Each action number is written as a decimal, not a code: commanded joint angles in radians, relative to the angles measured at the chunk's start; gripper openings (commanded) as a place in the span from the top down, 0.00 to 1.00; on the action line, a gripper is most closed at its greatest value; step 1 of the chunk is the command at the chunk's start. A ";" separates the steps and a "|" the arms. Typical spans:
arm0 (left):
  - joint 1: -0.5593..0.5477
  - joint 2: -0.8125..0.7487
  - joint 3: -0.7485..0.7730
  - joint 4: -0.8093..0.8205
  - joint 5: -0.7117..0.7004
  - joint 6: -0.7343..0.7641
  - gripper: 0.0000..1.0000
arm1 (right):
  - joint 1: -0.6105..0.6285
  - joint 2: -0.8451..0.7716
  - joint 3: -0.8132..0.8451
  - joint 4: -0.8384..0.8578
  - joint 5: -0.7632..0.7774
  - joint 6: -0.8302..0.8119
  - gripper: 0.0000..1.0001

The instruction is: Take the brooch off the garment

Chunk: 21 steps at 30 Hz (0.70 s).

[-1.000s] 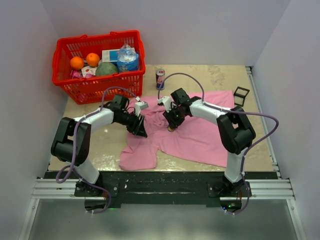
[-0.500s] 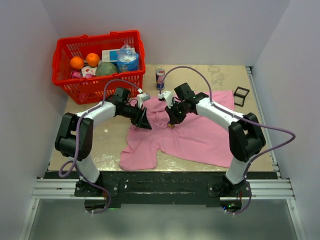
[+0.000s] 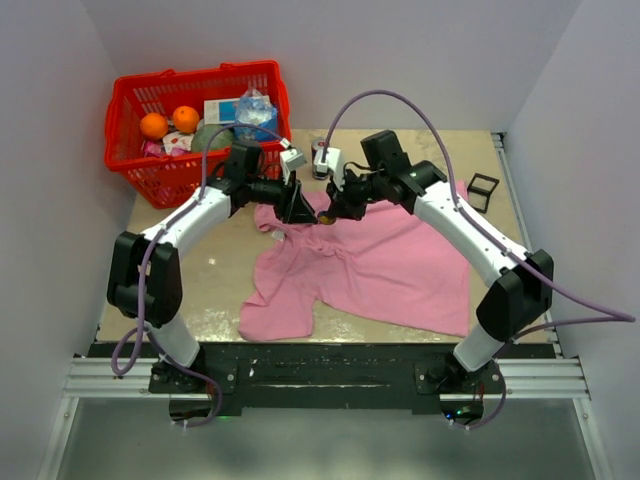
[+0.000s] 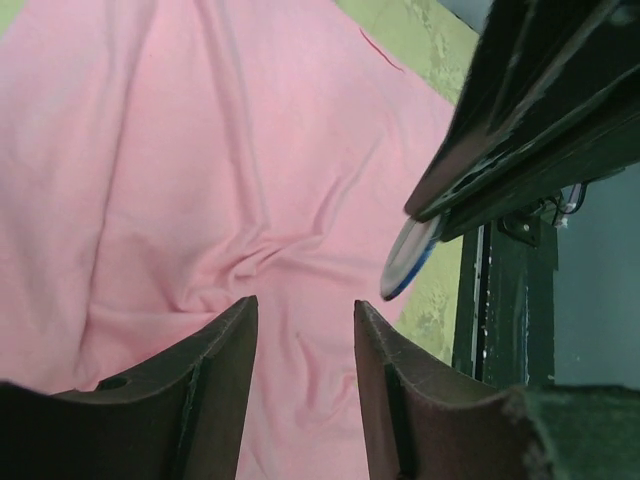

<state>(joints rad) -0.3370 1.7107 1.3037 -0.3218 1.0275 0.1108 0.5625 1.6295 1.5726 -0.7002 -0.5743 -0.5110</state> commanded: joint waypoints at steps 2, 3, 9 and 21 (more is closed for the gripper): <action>0.000 0.013 0.081 0.067 0.065 -0.053 0.57 | -0.006 0.050 0.055 -0.039 -0.027 -0.029 0.98; 0.000 0.020 0.089 0.046 0.071 -0.045 0.58 | -0.007 0.050 0.052 -0.035 -0.027 -0.020 0.98; 0.000 0.076 0.157 -0.088 0.120 0.063 0.59 | -0.009 0.049 0.046 -0.022 -0.027 0.005 0.98; 0.001 0.082 0.158 -0.059 0.042 0.001 0.57 | -0.229 -0.048 -0.045 0.125 0.294 0.451 1.00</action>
<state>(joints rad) -0.3363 1.7996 1.4326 -0.3985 1.0702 0.1375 0.4255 1.6928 1.5616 -0.6624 -0.5236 -0.2783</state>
